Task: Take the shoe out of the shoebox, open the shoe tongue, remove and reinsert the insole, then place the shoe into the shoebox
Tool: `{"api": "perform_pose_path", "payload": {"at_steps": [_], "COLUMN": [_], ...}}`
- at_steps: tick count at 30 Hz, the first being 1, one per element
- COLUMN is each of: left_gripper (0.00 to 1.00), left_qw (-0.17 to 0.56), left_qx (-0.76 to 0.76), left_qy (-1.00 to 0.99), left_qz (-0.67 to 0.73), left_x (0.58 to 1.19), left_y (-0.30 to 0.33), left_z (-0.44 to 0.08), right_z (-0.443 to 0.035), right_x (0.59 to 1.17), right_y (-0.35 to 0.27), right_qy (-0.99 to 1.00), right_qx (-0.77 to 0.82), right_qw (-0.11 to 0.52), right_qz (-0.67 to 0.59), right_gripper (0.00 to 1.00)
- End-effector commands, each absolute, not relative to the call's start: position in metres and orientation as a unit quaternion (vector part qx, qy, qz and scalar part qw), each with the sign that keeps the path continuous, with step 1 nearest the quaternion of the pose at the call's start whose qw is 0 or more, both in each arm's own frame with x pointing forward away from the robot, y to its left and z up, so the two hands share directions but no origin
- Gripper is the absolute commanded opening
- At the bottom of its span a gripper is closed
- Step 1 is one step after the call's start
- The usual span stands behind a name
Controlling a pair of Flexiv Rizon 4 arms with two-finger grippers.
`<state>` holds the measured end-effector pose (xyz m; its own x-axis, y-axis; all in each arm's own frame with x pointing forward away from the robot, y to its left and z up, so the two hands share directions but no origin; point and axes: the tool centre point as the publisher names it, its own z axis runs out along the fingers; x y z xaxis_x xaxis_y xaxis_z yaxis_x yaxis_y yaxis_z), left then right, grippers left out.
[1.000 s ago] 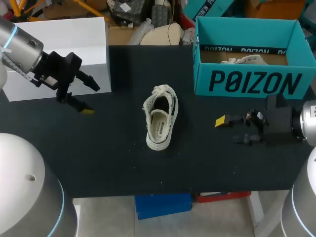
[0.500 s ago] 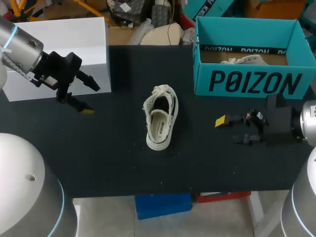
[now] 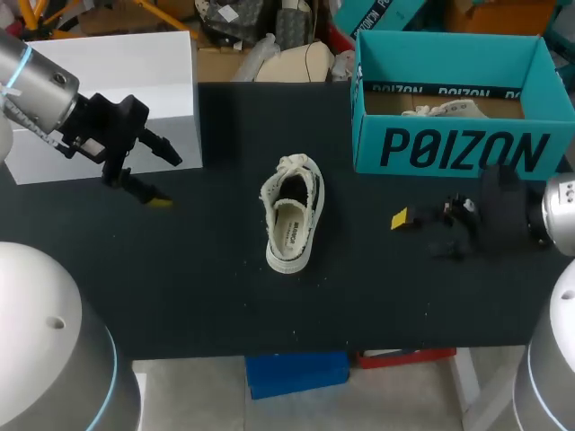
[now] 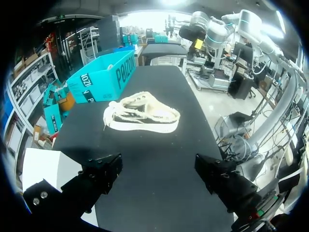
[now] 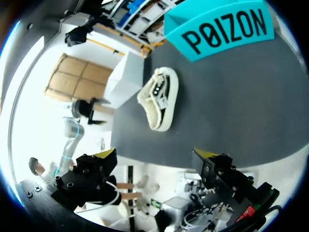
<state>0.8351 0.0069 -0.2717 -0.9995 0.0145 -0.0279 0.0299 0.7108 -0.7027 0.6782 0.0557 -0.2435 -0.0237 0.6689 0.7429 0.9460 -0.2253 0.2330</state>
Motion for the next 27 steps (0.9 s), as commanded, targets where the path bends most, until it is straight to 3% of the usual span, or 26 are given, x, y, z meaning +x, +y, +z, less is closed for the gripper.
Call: {"api": "perform_pose_path", "payload": {"at_steps": [1,15,27], "left_gripper": [1.0,1.0,1.0], "left_qw": [0.012,0.012,0.012], "left_qx": [0.012,0.012,0.012], "left_qy": [0.925,0.925,0.925], "left_qz": [-0.379,-0.379,-0.379], "left_x": [0.834,0.834,0.834], "left_y": [0.007,0.007,0.007], "left_z": [-0.272,-0.272,-0.272], "right_z": [-0.229,-0.249,-0.266], "right_x": [0.711,0.759,0.784], "right_y": [0.073,0.111,0.148], "right_qy": [-0.63,-0.688,-0.721], "right_qx": [-0.702,-0.693,-0.68], "right_qw": [0.14,0.096,0.016], "right_qz": [-0.3,-0.193,-0.133], "right_gripper": [1.0,1.0,1.0]}}
